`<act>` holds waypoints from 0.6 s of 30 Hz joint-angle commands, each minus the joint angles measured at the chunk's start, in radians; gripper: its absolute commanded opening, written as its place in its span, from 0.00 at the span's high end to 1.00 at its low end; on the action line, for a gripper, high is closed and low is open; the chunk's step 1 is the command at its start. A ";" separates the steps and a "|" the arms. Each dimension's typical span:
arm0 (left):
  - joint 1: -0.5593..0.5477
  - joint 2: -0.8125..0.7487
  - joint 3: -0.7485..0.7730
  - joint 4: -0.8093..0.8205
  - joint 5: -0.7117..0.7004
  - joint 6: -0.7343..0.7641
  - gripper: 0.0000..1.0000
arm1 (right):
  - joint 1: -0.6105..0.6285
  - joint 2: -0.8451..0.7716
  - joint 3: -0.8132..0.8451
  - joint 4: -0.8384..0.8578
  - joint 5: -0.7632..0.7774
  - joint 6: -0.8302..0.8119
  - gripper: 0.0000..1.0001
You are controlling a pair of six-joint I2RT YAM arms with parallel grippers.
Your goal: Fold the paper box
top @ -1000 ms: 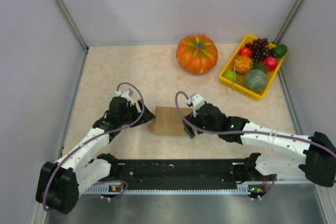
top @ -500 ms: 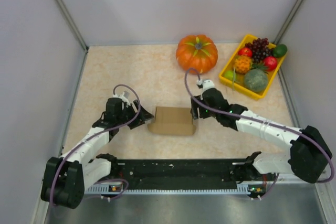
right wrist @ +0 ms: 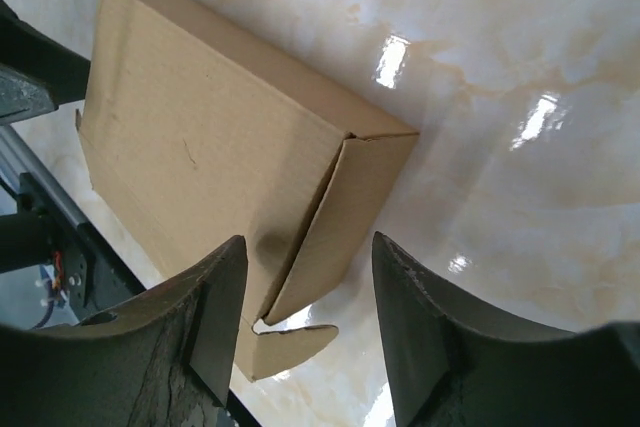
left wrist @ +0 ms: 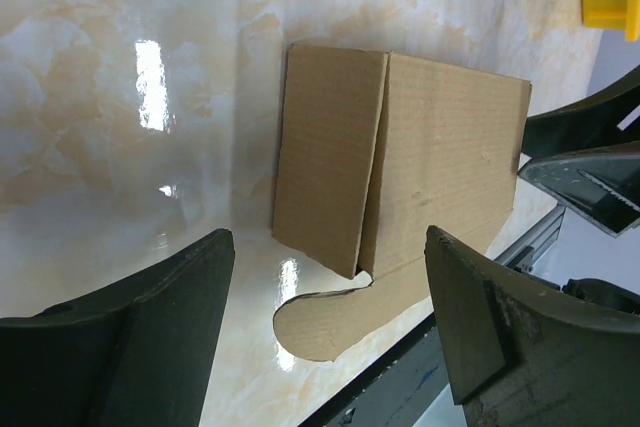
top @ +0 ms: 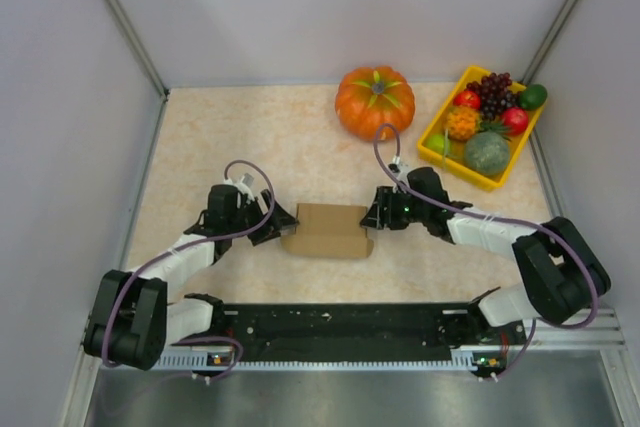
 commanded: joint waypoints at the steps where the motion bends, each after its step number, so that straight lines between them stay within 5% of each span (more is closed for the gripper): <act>1: 0.008 0.005 -0.010 0.064 0.003 0.031 0.18 | -0.015 0.042 -0.032 0.151 -0.107 0.039 0.49; 18: 0.006 0.229 -0.054 0.364 0.200 -0.064 0.16 | -0.159 0.070 -0.162 0.245 -0.146 0.062 0.57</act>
